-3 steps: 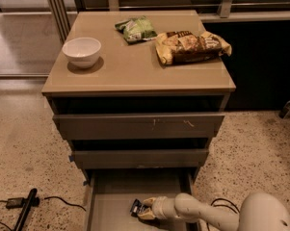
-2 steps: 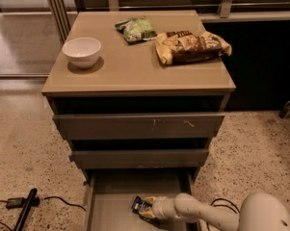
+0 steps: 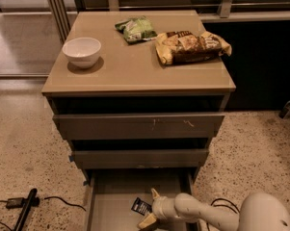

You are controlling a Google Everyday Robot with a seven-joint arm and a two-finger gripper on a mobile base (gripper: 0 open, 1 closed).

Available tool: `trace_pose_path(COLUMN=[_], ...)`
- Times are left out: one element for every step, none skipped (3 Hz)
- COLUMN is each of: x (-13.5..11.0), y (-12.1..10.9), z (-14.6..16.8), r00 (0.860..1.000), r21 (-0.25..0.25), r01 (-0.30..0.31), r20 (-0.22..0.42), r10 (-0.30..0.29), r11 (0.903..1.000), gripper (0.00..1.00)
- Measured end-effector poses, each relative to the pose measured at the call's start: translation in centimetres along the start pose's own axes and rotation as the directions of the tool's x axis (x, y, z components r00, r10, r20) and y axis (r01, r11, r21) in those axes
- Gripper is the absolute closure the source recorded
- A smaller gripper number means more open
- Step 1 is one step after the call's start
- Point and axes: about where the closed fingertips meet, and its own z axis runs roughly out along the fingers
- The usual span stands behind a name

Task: Place rxbar blueberry into bottom drawer

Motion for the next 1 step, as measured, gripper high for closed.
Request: trace_pose_path(x=[0.00], y=[0.00], z=[0.00], r00=[1.000], r21=[0.000], r01=[0.000], r20=[0.000], r10=[0.000], r11=[1.0000], gripper=[0.00])
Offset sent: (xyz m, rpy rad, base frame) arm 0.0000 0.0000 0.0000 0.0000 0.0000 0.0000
